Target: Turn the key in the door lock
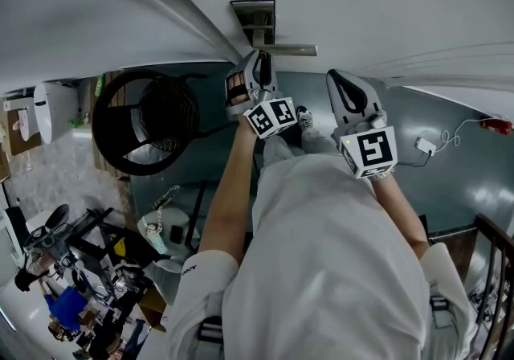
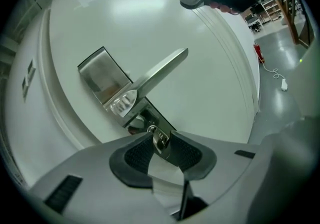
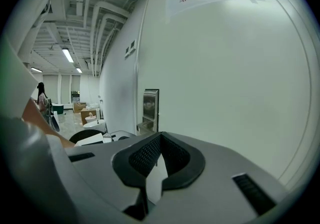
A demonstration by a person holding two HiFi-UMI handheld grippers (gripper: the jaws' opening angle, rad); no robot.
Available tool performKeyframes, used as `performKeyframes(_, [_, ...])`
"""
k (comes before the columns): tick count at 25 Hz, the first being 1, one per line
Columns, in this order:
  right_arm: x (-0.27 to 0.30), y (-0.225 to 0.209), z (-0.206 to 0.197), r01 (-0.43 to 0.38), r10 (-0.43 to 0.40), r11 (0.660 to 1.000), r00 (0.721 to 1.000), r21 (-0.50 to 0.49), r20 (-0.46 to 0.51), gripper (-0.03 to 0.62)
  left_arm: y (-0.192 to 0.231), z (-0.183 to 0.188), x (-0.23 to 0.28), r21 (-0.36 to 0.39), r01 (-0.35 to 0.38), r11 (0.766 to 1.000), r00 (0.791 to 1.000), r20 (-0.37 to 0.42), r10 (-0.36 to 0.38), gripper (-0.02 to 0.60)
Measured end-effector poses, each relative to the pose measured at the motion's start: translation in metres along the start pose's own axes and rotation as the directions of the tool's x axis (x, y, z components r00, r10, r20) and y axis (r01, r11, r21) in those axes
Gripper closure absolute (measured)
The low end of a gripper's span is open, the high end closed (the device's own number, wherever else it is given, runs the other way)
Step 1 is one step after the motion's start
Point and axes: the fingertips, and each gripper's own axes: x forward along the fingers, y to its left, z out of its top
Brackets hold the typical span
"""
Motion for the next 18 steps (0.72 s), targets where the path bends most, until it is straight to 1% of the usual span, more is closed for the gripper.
performKeyframes(1, [-0.001,-0.001,0.001,0.003,-0.003,1.0,1.0,-0.002,0.005,0.602,0.0,0.002,0.002,-0.013,-0.014,1.0,1.0,0.004,0.014,0.471])
performKeyframes(2, [-0.001,-0.001,0.002,0.007,-0.007,1.0,1.0,-0.002,0.01,0.602,0.0,0.004,0.003,-0.03,-0.031,0.999,0.999,0.008,0.031,0.503])
performKeyframes(5, [-0.007,-0.002,0.004,0.015,-0.015,1.0,1.0,-0.003,0.019,0.602,0.002,0.005,0.002,-0.095,-0.093,0.991,0.995,0.017,0.095,0.523])
performKeyframes(6, [-0.009,-0.002,0.004,0.016,-0.016,1.0,1.0,-0.006,0.019,0.602,0.002,0.004,0.002,-0.095,-0.114,0.989,0.993,0.016,0.116,0.523])
performKeyframes(9, [-0.013,-0.004,0.001,0.03,-0.029,1.0,1.0,-0.011,0.01,0.602,0.003,0.002,0.003,-0.021,-0.182,0.983,0.983,0.012,0.183,0.523])
performKeyframes(10, [-0.015,-0.005,-0.001,0.035,-0.035,0.999,0.999,-0.009,0.004,0.602,0.003,0.001,0.003,-0.009,-0.198,0.98,0.98,0.017,0.198,0.523])
performKeyframes(12, [-0.017,-0.007,-0.004,0.04,-0.04,0.999,0.999,-0.008,-0.003,0.602,0.003,-0.001,0.004,-0.008,-0.205,0.979,0.979,0.019,0.205,0.523])
performKeyframes(15, [-0.018,-0.007,-0.004,0.035,-0.035,0.999,0.999,-0.013,-0.002,0.602,0.004,-0.004,0.007,-0.034,-0.191,0.981,0.981,0.008,0.192,0.523])
performKeyframes(18, [-0.018,-0.006,-0.003,0.032,-0.033,0.999,0.999,-0.015,-0.003,0.602,0.004,-0.005,0.007,-0.112,-0.165,0.98,0.986,-0.001,0.166,0.523])
